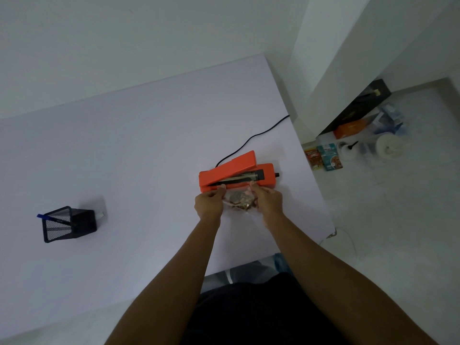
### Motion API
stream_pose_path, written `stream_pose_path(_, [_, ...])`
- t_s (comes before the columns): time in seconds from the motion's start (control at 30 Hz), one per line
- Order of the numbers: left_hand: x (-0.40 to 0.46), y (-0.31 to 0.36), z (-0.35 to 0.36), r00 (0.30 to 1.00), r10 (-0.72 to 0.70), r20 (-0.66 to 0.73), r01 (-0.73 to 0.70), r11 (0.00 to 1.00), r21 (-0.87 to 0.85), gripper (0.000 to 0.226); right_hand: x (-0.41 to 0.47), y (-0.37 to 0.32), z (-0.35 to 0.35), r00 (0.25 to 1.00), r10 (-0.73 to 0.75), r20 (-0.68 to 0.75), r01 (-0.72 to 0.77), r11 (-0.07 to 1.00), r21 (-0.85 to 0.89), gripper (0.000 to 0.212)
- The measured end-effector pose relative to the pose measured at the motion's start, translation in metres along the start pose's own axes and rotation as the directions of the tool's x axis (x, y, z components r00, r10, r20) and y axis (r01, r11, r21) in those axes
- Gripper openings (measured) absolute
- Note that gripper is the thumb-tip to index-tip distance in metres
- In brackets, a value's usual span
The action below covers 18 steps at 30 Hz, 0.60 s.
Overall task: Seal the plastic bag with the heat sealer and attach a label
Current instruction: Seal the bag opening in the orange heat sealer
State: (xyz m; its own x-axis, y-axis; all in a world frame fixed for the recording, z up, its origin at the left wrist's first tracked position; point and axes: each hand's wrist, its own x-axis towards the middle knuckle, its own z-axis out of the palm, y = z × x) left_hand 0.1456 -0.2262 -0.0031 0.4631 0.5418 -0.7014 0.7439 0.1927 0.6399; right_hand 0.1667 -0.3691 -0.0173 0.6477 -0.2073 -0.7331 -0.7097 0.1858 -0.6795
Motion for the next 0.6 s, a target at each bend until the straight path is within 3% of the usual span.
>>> stream_pose_path(0.6, [-0.0007, 0.0044, 0.0026, 0.998, -0.017, -0.055, 0.018, 1.0, 0.019, 0.028, 0.0062, 0.0064, -0.0006, 1.0, 0.0, -0.013, 0.0, 0.999, -0.049, 0.024])
